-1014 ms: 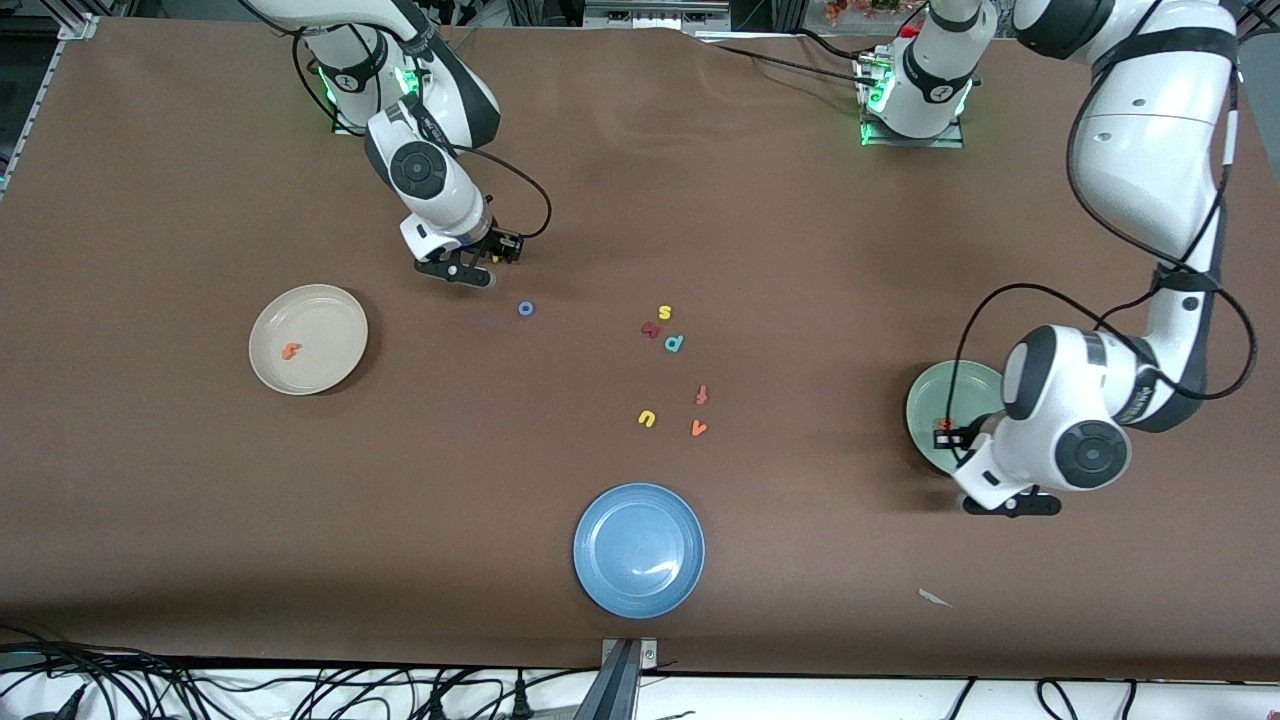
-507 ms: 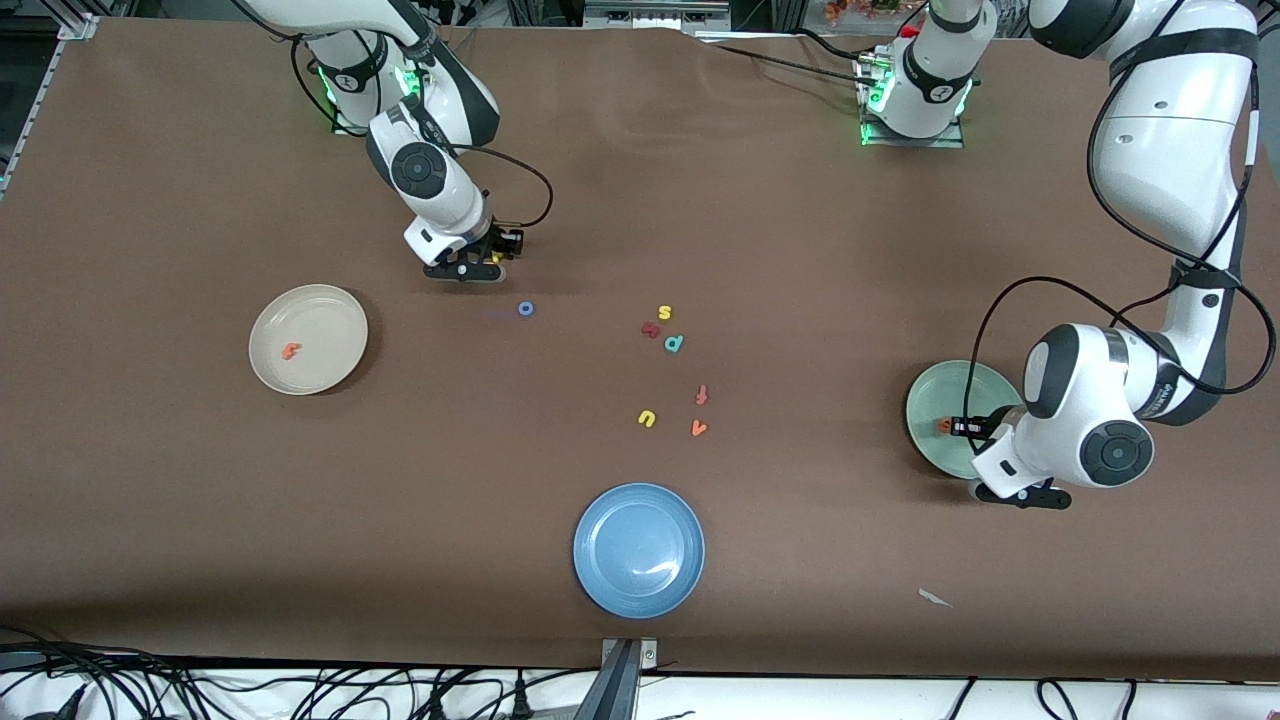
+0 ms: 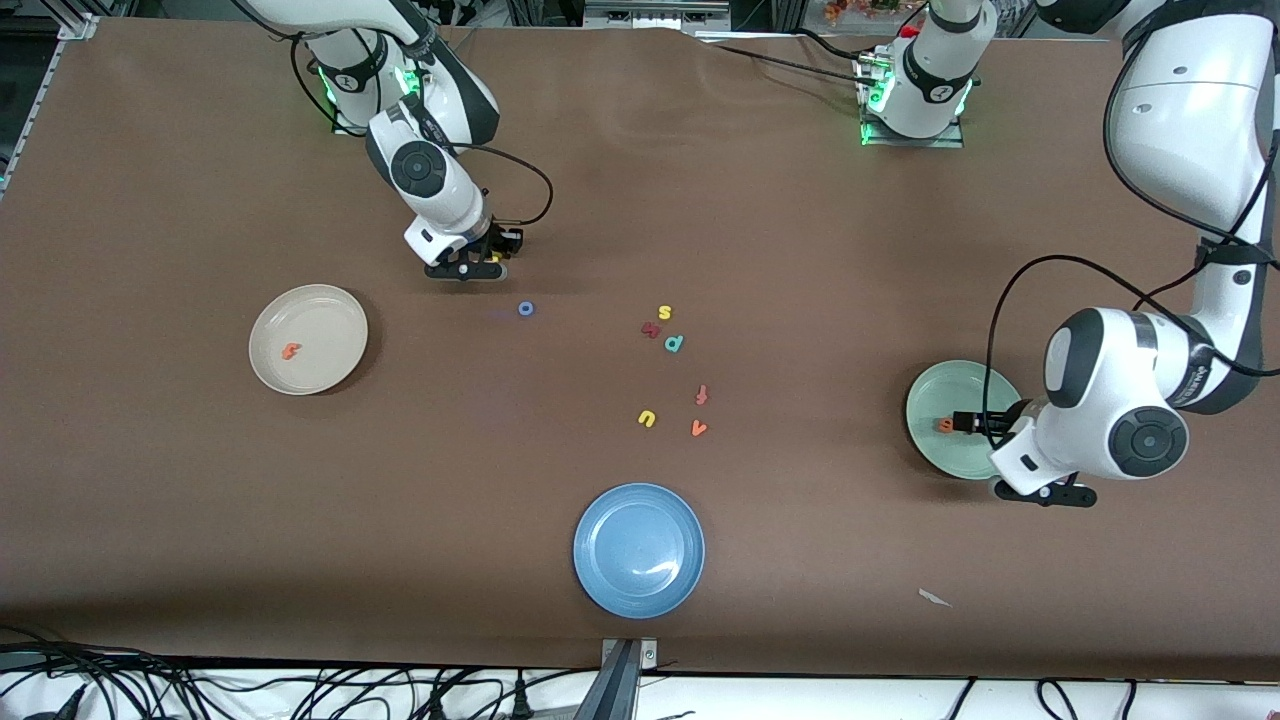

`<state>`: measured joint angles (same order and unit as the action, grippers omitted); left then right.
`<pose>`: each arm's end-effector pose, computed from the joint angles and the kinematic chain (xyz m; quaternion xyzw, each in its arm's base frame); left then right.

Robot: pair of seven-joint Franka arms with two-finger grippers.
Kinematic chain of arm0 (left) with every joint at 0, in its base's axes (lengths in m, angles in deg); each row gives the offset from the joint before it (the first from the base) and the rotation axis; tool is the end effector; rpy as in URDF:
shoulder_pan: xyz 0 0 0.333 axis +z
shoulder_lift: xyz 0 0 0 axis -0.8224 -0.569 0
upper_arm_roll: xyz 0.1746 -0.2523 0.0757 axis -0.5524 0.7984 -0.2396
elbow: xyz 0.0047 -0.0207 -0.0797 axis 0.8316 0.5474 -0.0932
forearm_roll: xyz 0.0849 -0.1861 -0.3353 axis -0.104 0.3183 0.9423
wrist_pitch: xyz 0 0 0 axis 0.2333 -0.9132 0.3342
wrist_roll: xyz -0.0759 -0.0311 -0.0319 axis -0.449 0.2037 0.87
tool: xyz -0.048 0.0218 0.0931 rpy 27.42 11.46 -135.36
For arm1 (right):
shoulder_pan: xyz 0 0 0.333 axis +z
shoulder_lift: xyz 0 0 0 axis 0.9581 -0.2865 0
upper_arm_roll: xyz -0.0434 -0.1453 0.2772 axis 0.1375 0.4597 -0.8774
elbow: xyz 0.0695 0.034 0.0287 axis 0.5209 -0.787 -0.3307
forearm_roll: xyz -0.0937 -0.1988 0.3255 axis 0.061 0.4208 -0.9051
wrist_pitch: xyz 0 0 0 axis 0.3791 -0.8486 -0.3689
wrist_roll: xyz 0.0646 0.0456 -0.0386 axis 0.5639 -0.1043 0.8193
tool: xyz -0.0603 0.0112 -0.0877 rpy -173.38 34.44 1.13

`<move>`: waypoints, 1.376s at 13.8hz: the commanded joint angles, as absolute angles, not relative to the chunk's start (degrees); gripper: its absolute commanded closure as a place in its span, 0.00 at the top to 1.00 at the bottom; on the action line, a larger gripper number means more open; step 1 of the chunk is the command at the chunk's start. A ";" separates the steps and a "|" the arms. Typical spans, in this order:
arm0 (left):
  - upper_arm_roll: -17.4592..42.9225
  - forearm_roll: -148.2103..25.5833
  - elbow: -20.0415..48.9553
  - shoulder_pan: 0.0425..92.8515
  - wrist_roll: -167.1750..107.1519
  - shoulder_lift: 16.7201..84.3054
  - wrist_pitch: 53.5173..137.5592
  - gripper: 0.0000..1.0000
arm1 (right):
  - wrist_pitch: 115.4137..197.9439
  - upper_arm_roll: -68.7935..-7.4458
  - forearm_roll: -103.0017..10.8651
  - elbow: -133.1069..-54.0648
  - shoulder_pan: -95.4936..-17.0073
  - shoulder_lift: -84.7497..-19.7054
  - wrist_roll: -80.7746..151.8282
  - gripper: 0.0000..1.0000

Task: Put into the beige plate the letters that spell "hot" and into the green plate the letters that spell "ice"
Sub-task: 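Release the c on the green plate while the right gripper carries the h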

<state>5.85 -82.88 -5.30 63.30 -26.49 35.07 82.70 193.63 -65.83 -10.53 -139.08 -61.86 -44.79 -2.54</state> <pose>0.6969 0.0021 0.2699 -0.9894 0.0305 0.1360 0.0417 0.3680 0.2581 0.1712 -0.9965 0.0086 0.0824 0.0151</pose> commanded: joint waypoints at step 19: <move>3.30 -72.94 3.58 65.53 -24.35 57.12 72.33 1.00 | 175.26 -35.04 1.06 -123.68 -65.96 -46.51 27.86 0.12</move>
<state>5.74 -74.56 -3.41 67.51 -25.70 49.63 71.96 174.88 -34.71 0.19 -126.85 -65.16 -42.31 25.85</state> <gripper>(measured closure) 0.000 0.740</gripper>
